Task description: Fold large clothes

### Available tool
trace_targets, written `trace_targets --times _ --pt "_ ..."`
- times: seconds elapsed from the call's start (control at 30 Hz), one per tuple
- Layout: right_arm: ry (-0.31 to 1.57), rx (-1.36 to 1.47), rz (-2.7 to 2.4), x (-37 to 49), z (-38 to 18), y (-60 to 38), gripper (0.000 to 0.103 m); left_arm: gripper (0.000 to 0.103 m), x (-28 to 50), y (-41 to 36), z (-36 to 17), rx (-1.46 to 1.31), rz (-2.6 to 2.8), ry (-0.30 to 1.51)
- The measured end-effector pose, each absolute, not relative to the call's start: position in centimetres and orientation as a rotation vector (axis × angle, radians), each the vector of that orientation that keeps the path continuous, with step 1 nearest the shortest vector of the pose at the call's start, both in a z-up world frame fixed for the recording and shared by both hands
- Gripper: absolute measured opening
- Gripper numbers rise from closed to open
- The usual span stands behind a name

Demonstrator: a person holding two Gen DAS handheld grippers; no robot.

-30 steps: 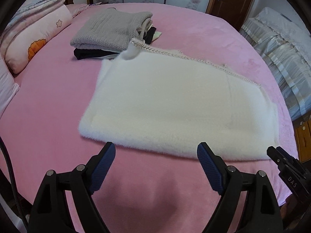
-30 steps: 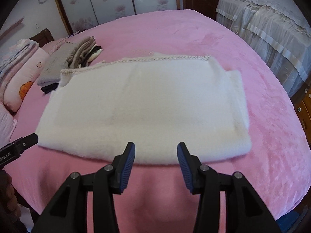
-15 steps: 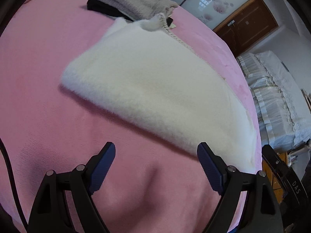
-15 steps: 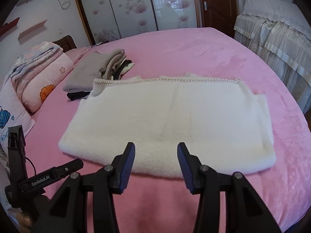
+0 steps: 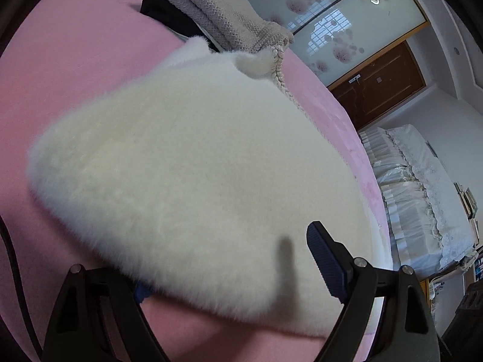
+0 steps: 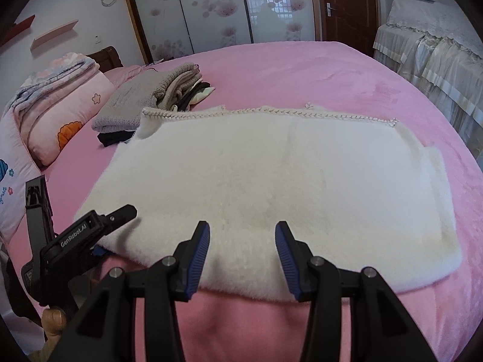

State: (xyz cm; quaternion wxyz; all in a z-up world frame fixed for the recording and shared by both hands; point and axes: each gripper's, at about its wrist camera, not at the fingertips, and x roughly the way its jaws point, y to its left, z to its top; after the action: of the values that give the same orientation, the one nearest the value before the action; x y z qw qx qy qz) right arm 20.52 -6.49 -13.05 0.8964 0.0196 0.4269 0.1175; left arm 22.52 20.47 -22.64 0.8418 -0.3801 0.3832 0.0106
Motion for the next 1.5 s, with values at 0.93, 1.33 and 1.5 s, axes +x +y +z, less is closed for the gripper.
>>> trace_targets --times 0.93,1.33,1.5 --pt "0.917 0.057 0.329 25.9 -17.6 -6.9 0.014 0.019 23.5 10.4 -9.9 -0.374 0.056 0.559" --pt "0.954 0.208 0.198 22.6 -14.7 -18.9 0.010 0.019 25.4 -5.7 -6.3 -0.101 -0.164 0.524" --pt "0.967 0.260 0.047 19.8 -14.9 -26.1 0.010 0.019 26.9 -13.6 -10.9 0.044 -0.288 0.697"
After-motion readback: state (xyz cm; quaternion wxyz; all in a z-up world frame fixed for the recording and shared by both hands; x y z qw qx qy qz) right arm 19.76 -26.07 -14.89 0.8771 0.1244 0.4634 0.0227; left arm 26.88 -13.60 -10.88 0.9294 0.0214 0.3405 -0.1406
